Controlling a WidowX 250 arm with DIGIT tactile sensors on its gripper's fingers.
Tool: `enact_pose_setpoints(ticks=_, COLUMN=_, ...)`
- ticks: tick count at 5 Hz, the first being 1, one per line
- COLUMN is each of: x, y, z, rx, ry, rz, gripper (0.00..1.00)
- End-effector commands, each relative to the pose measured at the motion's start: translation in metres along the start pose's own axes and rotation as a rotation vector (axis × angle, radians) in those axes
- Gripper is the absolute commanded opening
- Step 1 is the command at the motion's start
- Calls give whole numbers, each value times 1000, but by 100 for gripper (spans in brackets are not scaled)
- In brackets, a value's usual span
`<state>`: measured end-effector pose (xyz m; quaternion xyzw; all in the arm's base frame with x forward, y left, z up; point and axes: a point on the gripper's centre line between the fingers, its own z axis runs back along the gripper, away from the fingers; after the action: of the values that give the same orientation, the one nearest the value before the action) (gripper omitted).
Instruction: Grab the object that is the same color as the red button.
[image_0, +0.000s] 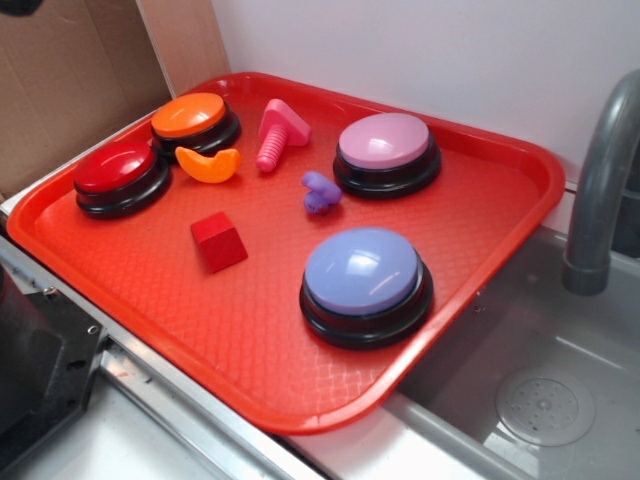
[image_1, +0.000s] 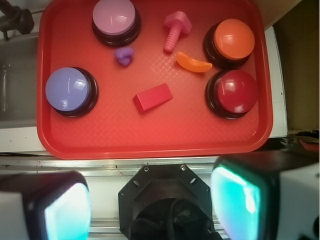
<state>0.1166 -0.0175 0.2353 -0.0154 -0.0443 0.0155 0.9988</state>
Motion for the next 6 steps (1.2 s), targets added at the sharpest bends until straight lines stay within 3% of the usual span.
enact_pose_setpoints(ticks=1, x=0, y=0, z=0, rx=0, ry=0, rz=0, gripper=100)
enact_pose_setpoints(ticks=2, x=16, y=-12, z=-13, rx=-30, ry=-39, rz=214, gripper=100)
enact_pose_setpoints(ticks=4, x=41, y=-18, z=-64, rx=-36, ry=-49, rz=569, gripper=100)
enact_pose_setpoints(ticks=5, x=50, y=-13, z=-98, rx=-48, ry=-101, rz=787, gripper=100)
enact_pose_setpoints(ticks=6, x=58, y=-6, z=-132, rx=-21, ry=-111, rz=904, gripper=100)
